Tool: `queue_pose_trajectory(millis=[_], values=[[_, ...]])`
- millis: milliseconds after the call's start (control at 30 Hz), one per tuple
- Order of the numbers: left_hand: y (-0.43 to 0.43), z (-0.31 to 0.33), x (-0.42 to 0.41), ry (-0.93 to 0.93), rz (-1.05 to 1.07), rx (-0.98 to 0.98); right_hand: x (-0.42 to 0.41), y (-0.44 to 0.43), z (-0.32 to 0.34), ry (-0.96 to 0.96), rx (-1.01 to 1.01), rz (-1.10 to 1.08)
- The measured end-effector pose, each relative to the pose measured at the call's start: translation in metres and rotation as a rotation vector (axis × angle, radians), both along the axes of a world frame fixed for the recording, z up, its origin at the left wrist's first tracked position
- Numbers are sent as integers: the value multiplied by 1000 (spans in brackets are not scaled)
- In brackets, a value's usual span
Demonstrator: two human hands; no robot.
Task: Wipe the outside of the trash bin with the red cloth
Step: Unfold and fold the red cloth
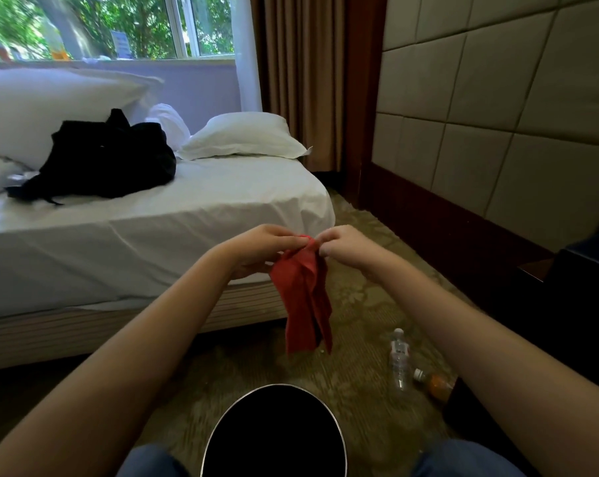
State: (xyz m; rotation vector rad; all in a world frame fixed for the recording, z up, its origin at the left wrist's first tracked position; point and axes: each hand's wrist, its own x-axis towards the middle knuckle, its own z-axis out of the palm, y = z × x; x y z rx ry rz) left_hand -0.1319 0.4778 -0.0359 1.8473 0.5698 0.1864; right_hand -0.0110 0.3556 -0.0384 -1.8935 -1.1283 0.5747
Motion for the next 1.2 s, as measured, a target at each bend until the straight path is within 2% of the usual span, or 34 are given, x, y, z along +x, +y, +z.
queue_pose_trajectory(millis=[100, 200, 400, 500, 633, 733, 833, 933, 1200], values=[[1, 4, -6, -19, -67, 17, -2, 1, -8, -228, 30, -20], [1, 9, -11, -55, -130, 5, -6, 6, -16, -184, 238, 71], [4, 14, -16, -111, -80, 56, -14, 14, -30, -241, 412, 43], [9, 17, -23, -103, -77, 166, -10, 10, -34, -215, 373, 26], [13, 21, -31, -35, -77, 349, 2, 3, -35, -69, 195, 126], [15, 20, -31, 48, -58, 616, 6, -3, -34, -40, 68, 185], [19, 14, -34, 120, -37, 794, 9, -3, -31, -96, -27, 185], [23, 6, -37, 136, 12, 890, 11, -1, -24, -163, 4, 156], [20, 6, -29, -34, 122, 923, 13, 3, -10, -507, 197, 52]])
